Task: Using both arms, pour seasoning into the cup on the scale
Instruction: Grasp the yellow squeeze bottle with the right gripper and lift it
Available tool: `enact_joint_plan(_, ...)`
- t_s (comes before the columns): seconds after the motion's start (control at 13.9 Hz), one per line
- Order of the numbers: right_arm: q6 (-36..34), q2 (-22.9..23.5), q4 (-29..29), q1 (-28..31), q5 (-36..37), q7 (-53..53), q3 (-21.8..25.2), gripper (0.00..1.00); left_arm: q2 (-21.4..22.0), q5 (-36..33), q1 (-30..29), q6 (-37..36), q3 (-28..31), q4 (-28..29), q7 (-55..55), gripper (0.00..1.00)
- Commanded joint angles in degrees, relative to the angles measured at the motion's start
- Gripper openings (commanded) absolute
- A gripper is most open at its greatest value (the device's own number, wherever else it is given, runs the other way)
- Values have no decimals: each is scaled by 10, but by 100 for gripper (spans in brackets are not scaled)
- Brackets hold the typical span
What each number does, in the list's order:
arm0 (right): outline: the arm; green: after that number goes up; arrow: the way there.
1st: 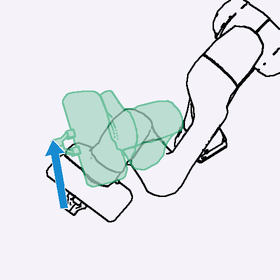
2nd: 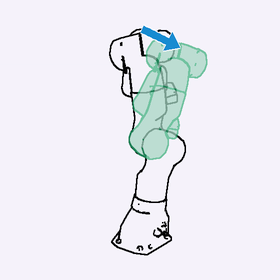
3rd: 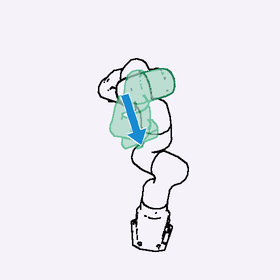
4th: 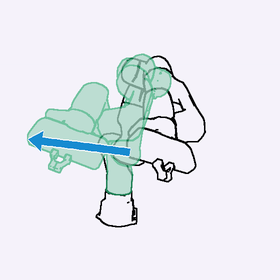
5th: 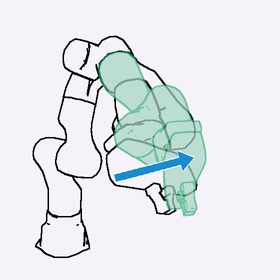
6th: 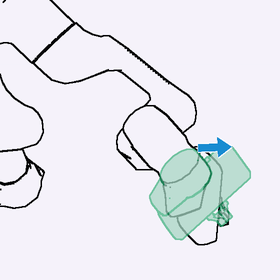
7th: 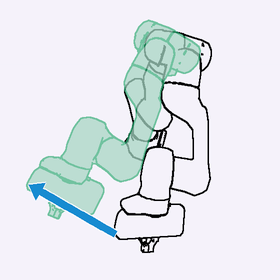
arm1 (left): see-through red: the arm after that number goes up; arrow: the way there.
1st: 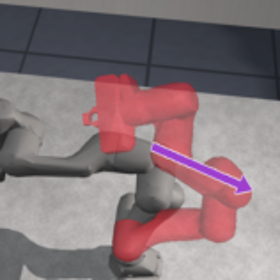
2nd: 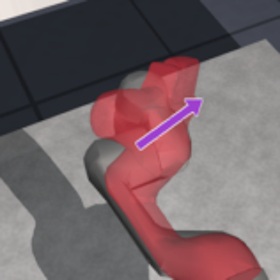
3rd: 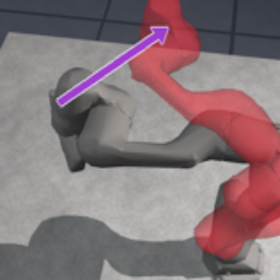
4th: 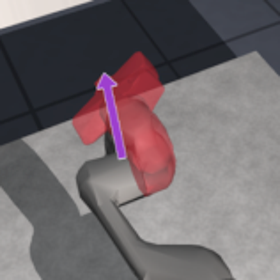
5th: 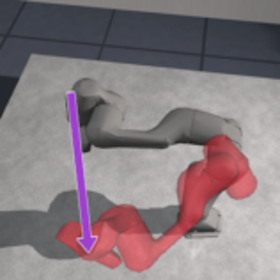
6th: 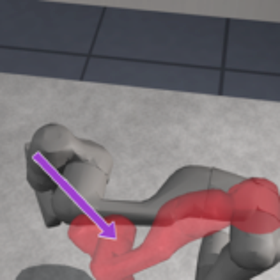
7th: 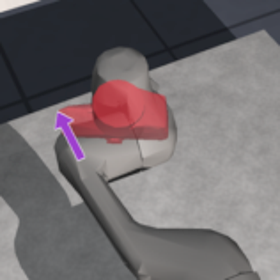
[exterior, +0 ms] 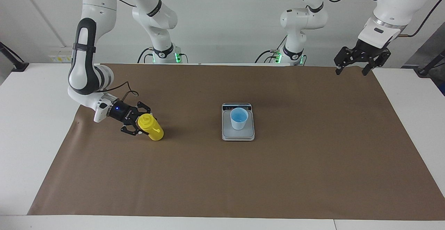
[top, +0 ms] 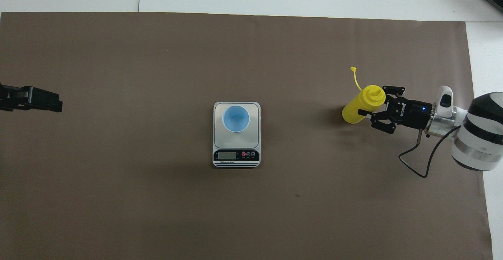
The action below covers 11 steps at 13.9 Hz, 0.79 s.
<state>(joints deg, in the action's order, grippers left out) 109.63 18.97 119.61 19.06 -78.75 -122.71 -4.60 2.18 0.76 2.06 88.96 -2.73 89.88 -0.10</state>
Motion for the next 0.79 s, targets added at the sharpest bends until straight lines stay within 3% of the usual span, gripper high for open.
enact_joint_plan(0.0, -2, 16, -17, -3, -13, 7, -1, 37, 16, 10, -7, 16, -3, 21, 4, 100)
enact_joint_plan(0.07, -2, 15, -17, -3, -12, 7, -1, 17, 16, 10, -7, 16, -3, 21, 4, 100)
enact_joint_plan(0.14, -3, 15, -20, -3, -11, 8, -1, 4, 16, 9, -6, 16, -3, 21, 5, 100)
enact_joint_plan(0.22, -2, 12, -30, -4, -3, 11, -1, 0, 16, 9, -5, 16, -3, 21, 9, 100)
enact_joint_plan(0.43, 8, -14, -44, -24, 32, 58, 2, 0, 16, 9, -6, 10, -3, 21, 4, 100)
enact_joint_plan(0.72, 88, -104, -44, -76, 143, 200, -1, 0, 16, 9, -11, 7, -3, 21, 4, 100)
